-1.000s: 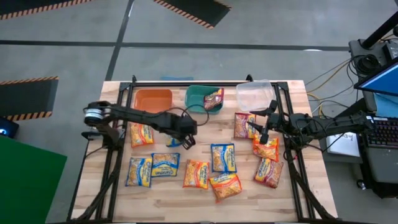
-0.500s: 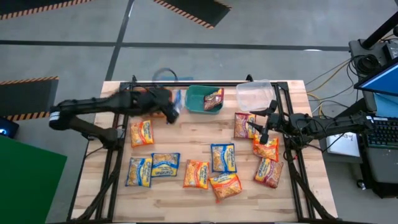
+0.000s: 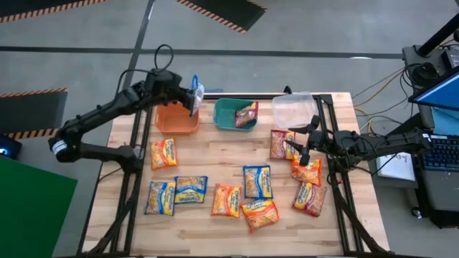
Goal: Sort Maruchan noodles
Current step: Put the blue noodle pack into the orange bin
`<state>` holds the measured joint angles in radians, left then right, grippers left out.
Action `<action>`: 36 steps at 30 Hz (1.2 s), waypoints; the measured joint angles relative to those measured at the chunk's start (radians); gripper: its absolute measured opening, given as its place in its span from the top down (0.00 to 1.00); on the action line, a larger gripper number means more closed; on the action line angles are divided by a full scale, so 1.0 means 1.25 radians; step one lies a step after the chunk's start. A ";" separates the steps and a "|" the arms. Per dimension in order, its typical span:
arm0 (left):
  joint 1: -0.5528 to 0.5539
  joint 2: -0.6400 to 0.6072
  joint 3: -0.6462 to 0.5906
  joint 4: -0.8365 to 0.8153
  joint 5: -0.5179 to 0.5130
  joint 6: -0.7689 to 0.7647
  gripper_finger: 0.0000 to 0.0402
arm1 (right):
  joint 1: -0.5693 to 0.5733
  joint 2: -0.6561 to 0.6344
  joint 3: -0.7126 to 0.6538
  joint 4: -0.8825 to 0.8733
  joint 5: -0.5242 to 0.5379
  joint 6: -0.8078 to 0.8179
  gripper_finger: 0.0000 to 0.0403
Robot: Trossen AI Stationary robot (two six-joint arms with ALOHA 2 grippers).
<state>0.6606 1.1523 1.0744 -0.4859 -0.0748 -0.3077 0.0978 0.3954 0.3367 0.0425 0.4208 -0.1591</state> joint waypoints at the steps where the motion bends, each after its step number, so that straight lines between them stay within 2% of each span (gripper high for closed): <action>1: 0.016 0.002 -0.014 0.011 0.017 0.000 1.00 | 0.000 0.000 0.000 0.000 0.000 0.001 0.49; 5: 0.067 -0.001 -0.067 0.042 0.075 -0.014 1.00 | 0.000 0.000 0.000 -0.001 0.000 0.011 0.49; 13: 0.100 -0.006 -0.186 0.129 0.109 -0.030 1.00 | 0.000 0.000 0.000 -0.006 0.000 0.016 0.49; 18: 0.099 -0.013 -0.238 0.176 0.158 -0.096 1.00 | 0.000 0.001 0.000 -0.006 0.000 0.023 0.49; 26: 0.090 -0.035 -0.312 0.219 0.153 -0.148 1.00 | 0.000 0.001 0.000 -0.006 0.000 0.024 0.49; 36: 0.029 -0.057 -0.365 0.249 0.154 -0.229 1.00 | 0.000 0.001 0.000 -0.006 0.000 0.024 0.49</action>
<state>0.6969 1.0808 0.6182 -0.1743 0.1173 -0.5933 0.0975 0.3962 0.3363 0.0345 0.4206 -0.1295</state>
